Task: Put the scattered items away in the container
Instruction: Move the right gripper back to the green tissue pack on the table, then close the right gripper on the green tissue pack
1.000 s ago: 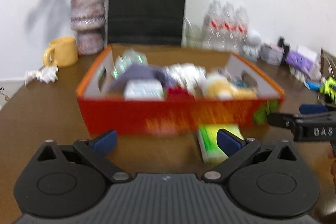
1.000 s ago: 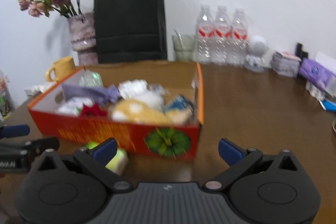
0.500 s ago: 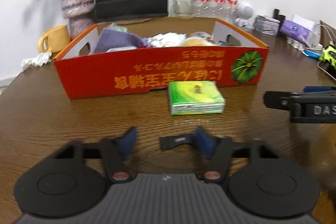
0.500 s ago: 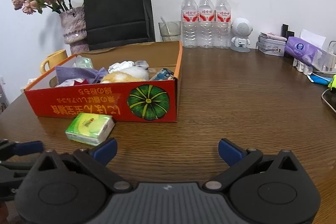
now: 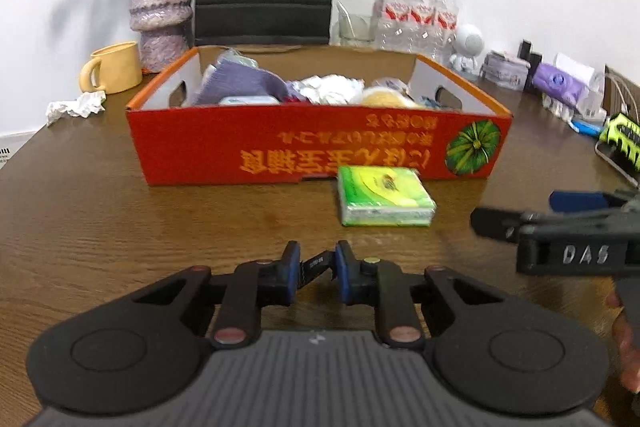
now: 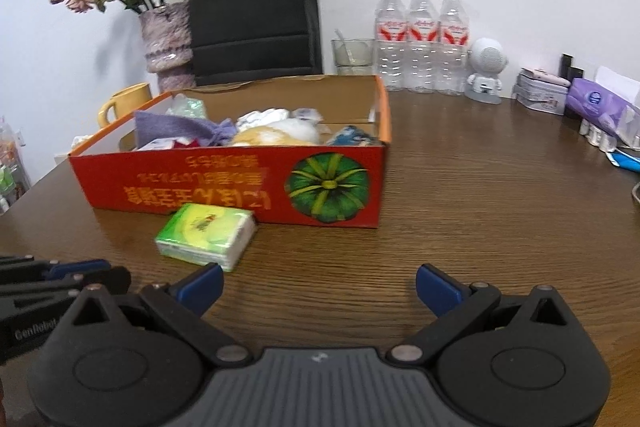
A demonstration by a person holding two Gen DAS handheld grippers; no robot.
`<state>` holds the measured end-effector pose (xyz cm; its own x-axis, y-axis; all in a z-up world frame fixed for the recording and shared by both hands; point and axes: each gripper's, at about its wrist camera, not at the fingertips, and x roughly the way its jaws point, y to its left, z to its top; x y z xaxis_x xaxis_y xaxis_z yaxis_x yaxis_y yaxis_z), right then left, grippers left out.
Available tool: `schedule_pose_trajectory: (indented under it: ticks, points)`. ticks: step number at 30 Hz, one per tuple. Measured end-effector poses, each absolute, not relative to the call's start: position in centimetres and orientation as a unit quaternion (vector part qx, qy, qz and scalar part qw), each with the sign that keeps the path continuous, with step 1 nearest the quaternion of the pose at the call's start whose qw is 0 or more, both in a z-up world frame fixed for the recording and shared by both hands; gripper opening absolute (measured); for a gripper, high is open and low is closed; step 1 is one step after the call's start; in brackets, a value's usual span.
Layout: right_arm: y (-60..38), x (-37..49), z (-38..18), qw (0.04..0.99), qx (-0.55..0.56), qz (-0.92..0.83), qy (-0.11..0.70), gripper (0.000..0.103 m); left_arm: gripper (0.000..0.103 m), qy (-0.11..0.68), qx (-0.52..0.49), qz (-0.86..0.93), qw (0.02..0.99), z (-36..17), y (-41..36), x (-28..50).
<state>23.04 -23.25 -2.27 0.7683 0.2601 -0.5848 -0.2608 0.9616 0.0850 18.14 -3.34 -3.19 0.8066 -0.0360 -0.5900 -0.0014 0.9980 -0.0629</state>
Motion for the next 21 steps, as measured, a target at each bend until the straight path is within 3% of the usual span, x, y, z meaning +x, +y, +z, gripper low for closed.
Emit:
schedule_pose_trajectory:
  ticks: [14,15,16,21]
  points:
    - [-13.9,27.0,-2.5,0.930,-0.032,0.142,0.337,0.097,0.019,0.282,-0.081,0.023,0.956,-2.0,3.7,18.9]
    - [-13.7,27.2,-2.6,0.929,-0.033,0.138,0.341,0.092,0.019,0.283,-0.081,0.022,0.955,-2.0,3.9,19.0]
    - [-13.5,27.3,-2.8,0.928,-0.036,0.135,0.346,0.068,0.019,0.283,-0.082,0.021,0.955,-2.0,4.0,19.1]
    - [-14.7,25.3,-1.9,0.935,-0.015,0.148,0.321,0.065,0.019,0.278,-0.086,0.014,0.957,-1.9,4.2,18.8]
